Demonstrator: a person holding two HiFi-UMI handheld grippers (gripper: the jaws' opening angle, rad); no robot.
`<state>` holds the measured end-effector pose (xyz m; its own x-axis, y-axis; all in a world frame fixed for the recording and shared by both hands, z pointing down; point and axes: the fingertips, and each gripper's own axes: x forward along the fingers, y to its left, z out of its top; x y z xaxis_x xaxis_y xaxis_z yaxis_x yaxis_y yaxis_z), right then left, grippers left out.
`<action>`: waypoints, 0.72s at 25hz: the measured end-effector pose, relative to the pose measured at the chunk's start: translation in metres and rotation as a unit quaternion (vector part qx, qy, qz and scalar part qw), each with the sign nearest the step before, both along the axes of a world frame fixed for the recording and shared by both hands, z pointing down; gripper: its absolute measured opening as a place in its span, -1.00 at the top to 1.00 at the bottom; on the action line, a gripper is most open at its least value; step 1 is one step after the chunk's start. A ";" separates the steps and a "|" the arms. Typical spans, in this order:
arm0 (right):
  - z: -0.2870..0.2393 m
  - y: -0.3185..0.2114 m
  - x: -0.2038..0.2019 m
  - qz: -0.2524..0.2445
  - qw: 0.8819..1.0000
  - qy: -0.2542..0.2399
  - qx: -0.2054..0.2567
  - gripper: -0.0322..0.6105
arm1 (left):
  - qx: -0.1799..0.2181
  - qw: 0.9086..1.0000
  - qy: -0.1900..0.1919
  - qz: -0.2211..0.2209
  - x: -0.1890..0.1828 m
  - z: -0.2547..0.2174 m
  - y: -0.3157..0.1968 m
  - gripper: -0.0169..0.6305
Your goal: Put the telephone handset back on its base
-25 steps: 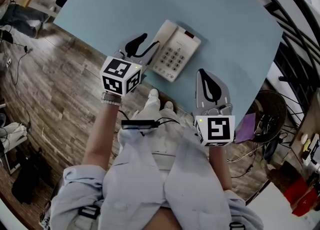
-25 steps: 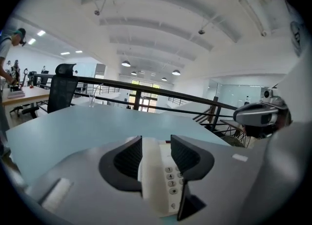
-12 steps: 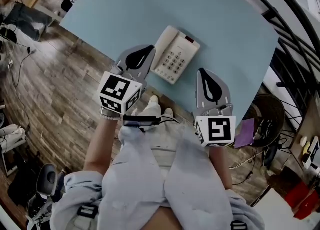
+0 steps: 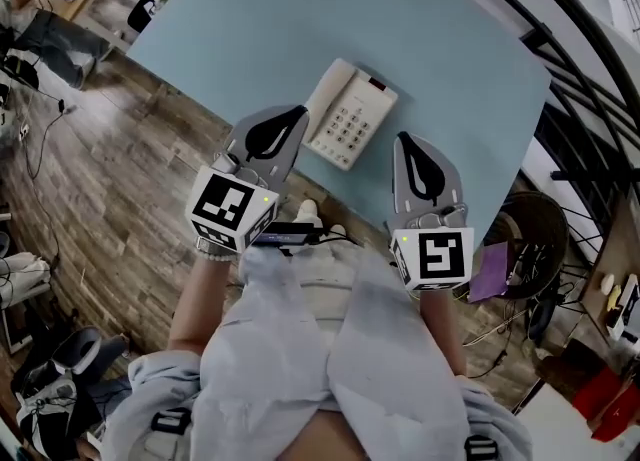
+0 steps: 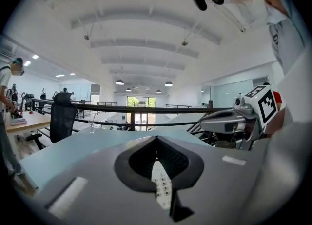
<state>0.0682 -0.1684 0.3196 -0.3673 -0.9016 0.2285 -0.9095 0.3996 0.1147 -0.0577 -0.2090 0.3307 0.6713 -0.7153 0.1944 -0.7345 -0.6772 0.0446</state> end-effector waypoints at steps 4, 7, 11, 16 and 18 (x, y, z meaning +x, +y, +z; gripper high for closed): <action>-0.008 0.002 0.000 0.000 1.000 -0.002 0.012 0.88 | 0.012 1.000 0.003 0.002 -0.002 -0.010 0.008 0.94; -0.015 0.005 0.000 -0.007 1.000 0.003 0.015 0.88 | 0.017 1.000 0.002 -0.001 -0.004 -0.015 0.015 0.94; -0.015 0.007 0.004 -0.009 1.000 0.006 0.015 0.88 | 0.021 1.000 0.002 -0.008 -0.004 -0.017 0.018 0.94; -0.013 0.010 0.003 -0.007 1.000 0.002 0.017 0.88 | 0.032 0.999 -0.007 -0.012 -0.004 -0.017 0.021 0.94; -0.013 0.010 0.001 -0.010 1.000 0.006 0.015 0.88 | 0.033 0.999 -0.009 -0.013 -0.004 -0.016 0.021 0.94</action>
